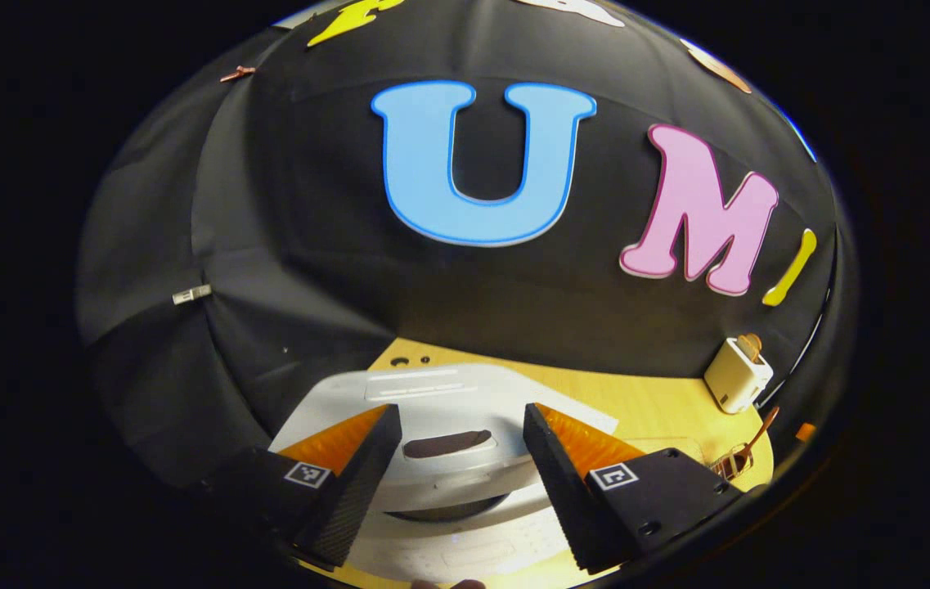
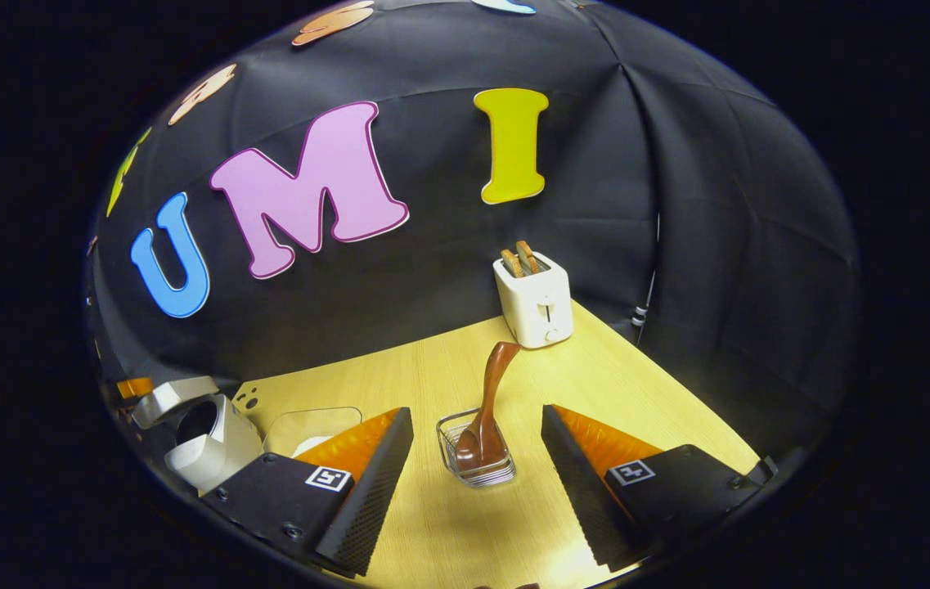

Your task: Close the left gripper, press the button to open the rice cooker; take a wooden spoon from the chopstick holder with the right hand, scoop a spoonful of rice and pour it into the rice cooker, then put the wooden spoon back into the chopstick holder.

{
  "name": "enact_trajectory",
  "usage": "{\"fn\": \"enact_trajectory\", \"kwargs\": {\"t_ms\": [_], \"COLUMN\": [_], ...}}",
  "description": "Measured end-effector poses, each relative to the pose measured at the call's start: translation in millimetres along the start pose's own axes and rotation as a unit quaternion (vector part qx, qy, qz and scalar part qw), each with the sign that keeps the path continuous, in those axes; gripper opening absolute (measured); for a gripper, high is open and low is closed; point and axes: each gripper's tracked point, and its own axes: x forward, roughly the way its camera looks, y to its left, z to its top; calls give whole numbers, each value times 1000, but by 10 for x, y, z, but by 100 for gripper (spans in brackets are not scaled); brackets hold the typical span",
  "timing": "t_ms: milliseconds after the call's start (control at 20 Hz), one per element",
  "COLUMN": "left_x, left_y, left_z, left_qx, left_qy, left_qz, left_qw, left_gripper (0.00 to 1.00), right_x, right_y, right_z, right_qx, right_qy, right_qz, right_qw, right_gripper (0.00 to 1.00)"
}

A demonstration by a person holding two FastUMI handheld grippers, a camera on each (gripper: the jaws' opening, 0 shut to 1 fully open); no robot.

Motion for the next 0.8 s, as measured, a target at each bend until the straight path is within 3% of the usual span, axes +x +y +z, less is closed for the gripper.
{"fn": "enact_trajectory", "kwargs": {"t_ms": [450,650,800], "left_x": [134,173,168], "left_y": [-20,1,8], "left_z": [-734,-763,-774], "left_qx": [39,39,48], "left_qy": [56,9,18], "left_qz": [17,28,25], "left_qw": [998,999,998], "left_gripper": [98,99,99], "right_x": [49,55,52], "right_y": [66,76,59], "right_z": [-53,-73,-102], "right_qx": [-6,-1,-4], "right_qy": [11,13,15], "right_qz": [10,12,11], "right_qw": [1000,1000,1000], "right_gripper": [98,98,98]}}
